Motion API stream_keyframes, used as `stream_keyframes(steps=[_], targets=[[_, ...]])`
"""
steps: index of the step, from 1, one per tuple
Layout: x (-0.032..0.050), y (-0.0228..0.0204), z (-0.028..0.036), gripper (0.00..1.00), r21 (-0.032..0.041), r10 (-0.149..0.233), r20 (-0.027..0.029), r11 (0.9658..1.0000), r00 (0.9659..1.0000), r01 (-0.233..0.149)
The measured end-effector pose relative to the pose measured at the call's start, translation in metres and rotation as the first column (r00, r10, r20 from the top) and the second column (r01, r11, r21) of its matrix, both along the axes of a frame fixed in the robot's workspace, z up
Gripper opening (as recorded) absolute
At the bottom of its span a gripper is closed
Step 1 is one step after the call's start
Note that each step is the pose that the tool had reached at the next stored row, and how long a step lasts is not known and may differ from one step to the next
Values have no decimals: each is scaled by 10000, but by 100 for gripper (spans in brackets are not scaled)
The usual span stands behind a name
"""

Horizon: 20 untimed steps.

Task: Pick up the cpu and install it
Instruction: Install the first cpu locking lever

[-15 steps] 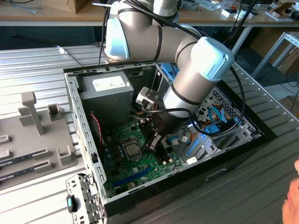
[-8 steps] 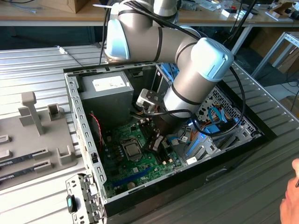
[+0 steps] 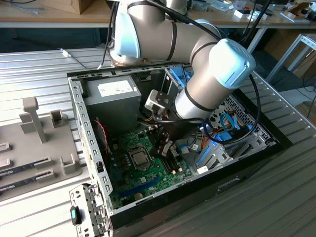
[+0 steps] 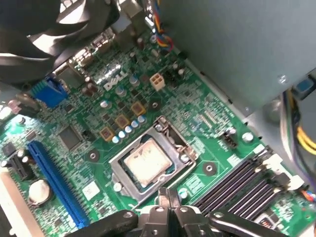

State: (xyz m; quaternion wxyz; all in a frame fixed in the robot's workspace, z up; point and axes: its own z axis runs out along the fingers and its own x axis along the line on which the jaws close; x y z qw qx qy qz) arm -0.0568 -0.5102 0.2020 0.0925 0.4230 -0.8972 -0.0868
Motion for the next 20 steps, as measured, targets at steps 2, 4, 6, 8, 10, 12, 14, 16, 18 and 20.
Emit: stream_keyframes(steps=[2,4,6,8,10,12,14,16,18,20], targets=[[0,-1,56,11,135,1,0,9999,10000,-1],[0,-1,156,11,169,0,0,9999,10000,0],[0,-2,260,11,176,1,-1,9998,10000,-1],[0,-2,284,11,181,1,-1,9998,10000,-1],[1,-1,284,11,182,1,0,9998,10000,-1],[1,-2,285,11,180,1,-1,9998,10000,-1],[0,-1,286,11,180,1,-1,9998,10000,-1],[0,-2,286,11,180,1,-1,9998,10000,-1],[0,-2,287,11,180,1,-1,9998,10000,-1],[0,-2,287,11,180,1,-1,9998,10000,-1]])
